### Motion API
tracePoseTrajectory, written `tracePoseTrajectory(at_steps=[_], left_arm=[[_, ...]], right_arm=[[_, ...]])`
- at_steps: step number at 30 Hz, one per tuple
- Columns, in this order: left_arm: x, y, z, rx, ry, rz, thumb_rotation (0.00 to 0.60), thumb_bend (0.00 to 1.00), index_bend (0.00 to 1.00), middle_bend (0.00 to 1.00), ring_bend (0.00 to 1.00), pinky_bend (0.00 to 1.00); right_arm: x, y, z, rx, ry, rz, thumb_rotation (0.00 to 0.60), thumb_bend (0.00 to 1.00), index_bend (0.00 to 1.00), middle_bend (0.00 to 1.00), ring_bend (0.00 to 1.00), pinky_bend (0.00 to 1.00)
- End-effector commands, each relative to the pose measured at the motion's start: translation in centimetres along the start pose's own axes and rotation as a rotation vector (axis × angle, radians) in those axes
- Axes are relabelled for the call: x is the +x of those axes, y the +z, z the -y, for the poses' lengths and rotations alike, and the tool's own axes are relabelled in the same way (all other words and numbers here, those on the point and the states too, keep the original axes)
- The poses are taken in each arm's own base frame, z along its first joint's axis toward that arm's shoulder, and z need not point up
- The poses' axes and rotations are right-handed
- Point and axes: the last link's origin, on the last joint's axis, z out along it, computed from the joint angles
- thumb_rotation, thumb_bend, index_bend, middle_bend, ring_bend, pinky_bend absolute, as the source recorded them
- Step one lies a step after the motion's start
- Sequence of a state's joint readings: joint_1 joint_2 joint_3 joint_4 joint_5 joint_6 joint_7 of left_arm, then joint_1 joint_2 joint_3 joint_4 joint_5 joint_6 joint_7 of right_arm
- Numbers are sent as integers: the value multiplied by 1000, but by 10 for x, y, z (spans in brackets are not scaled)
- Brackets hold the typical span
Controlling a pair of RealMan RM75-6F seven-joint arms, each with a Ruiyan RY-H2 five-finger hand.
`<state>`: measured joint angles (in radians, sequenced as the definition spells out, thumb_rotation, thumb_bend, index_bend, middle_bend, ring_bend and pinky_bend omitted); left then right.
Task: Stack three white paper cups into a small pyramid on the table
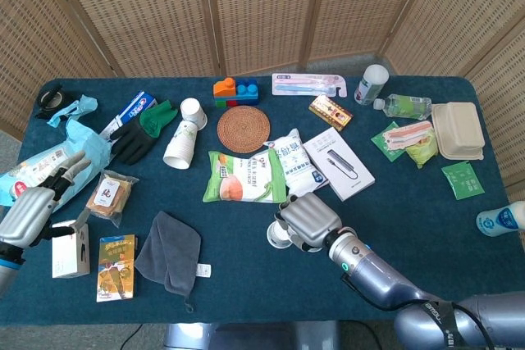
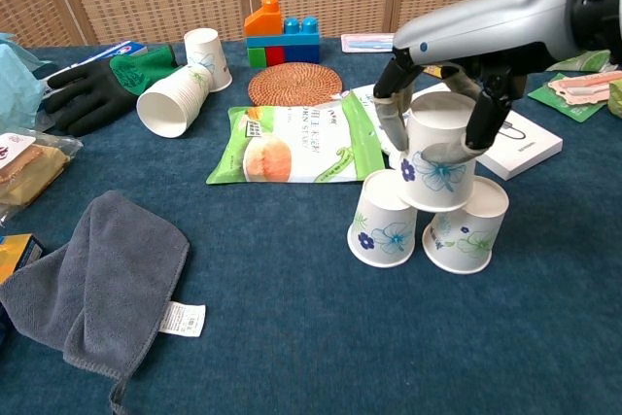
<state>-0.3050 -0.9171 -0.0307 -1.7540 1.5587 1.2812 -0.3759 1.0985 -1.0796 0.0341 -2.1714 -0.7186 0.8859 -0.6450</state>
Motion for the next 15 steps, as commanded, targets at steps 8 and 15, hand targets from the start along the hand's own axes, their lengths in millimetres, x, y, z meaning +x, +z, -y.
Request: tracePoseTrajectory(at_steps=[8,15], left_arm=[[1,0,-2,-8,2,-2,600,470,24,0,0,289],[1,0,-1,-5,0,-4,600,469,24,0,0,289]], right_arm=[[-1,-1,0,4,6,-2,600,424,445,371,237,627],[-1,-2,-1,1,5,3,600,414,412,345,212,600]])
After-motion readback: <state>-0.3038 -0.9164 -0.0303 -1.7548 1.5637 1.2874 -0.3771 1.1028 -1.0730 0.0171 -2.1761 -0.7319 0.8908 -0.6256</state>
